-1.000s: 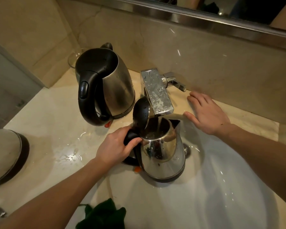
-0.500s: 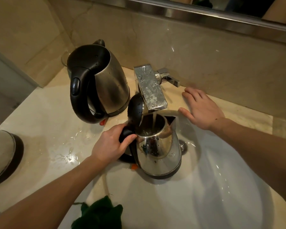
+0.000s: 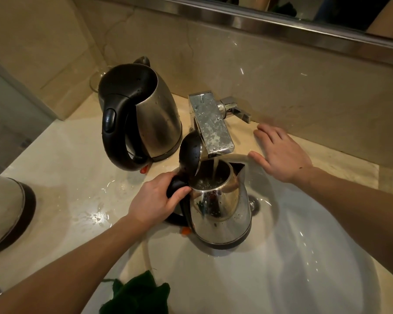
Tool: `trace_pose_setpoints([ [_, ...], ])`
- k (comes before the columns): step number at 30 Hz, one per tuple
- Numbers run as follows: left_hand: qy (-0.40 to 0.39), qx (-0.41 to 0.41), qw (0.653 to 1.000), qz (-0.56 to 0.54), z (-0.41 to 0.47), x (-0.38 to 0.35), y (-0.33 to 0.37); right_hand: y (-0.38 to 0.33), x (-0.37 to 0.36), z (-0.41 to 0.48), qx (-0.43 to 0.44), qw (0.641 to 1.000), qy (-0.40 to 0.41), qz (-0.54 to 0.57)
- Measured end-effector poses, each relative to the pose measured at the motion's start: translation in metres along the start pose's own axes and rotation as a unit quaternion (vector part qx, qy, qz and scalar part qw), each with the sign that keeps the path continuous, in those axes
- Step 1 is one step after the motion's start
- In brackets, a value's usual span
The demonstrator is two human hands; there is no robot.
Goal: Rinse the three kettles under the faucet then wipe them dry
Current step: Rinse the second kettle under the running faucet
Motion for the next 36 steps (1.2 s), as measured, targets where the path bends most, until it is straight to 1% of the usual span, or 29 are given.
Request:
trace_pose_setpoints([
  [14,-0.006,0.008,1.0,0.006,0.0002,-0.0007,0.0,0.001,-0.0002,-0.0005,-0.001,1.0,0.003,-0.003],
  [36,-0.004,-0.003,1.0,0.005,-0.0001,-0.0014,0.0001,0.0015,-0.0017,-0.0001,-0.001,1.0,-0.001,0.0],
])
Point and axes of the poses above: each hand's wrist, its own z-axis towards the middle knuckle, its own x-axis out of the back of the hand, y = z × x, the point moved 5 cm from there along z, towards the middle knuckle, and after that the axes turned 4 degrees about -z, right-handed, at the moved point
